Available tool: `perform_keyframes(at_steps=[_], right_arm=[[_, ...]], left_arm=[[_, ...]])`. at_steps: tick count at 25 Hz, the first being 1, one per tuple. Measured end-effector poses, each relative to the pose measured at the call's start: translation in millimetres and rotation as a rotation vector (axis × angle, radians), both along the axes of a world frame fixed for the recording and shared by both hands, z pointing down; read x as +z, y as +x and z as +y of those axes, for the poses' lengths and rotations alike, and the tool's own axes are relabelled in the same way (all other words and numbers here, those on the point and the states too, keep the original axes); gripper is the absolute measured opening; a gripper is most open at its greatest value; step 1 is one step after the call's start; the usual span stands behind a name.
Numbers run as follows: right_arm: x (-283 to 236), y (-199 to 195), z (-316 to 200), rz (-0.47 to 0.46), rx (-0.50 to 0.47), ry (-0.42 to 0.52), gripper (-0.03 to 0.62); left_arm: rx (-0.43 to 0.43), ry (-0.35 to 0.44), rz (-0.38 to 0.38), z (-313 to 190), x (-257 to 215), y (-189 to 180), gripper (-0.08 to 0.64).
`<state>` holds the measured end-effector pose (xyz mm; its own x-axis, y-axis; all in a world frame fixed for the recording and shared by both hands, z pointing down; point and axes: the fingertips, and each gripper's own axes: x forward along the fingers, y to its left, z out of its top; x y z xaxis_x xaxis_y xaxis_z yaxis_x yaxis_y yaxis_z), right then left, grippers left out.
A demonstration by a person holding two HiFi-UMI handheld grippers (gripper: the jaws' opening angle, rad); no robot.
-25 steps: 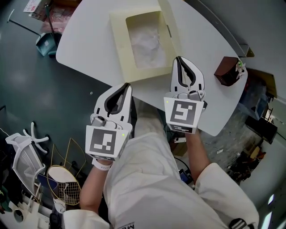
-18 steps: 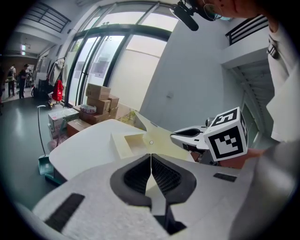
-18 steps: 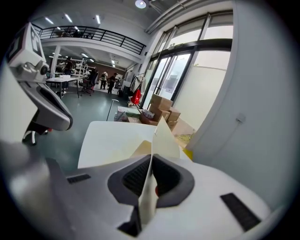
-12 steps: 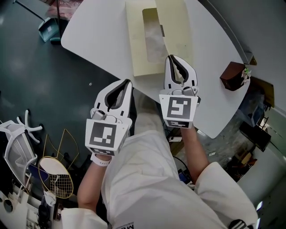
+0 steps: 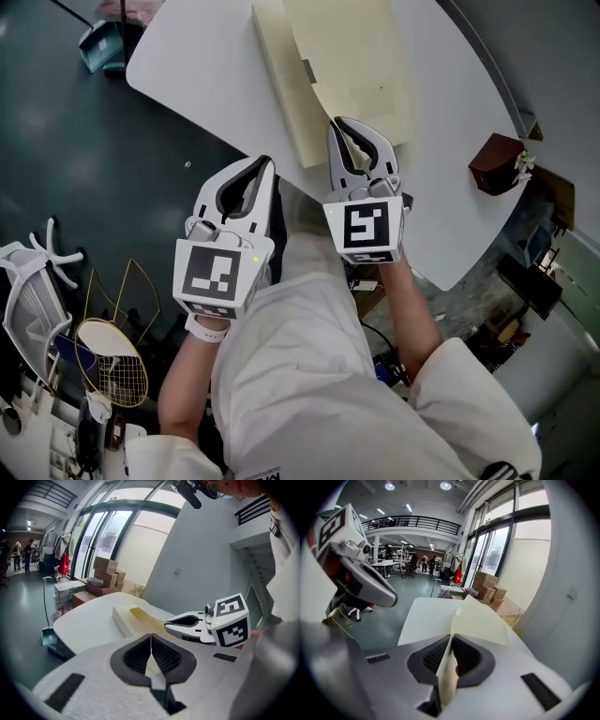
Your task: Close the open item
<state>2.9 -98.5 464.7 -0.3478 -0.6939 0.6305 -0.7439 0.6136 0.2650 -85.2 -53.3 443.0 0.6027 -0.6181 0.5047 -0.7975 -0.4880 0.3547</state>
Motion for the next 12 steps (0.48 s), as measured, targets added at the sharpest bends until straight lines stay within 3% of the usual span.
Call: perform_keyframes(at_steps=[7, 12], right_arm=[[24, -7, 9, 0.035, -0.074, -0.078, 0.026], [40, -13, 17, 0.009, -0.122, -0.144, 0.026]], left_arm=[[-0.008, -0.03, 0.0, -3, 16, 0, 0.029], [-0.004, -0.045, 0.01, -1, 26, 1, 0.029]])
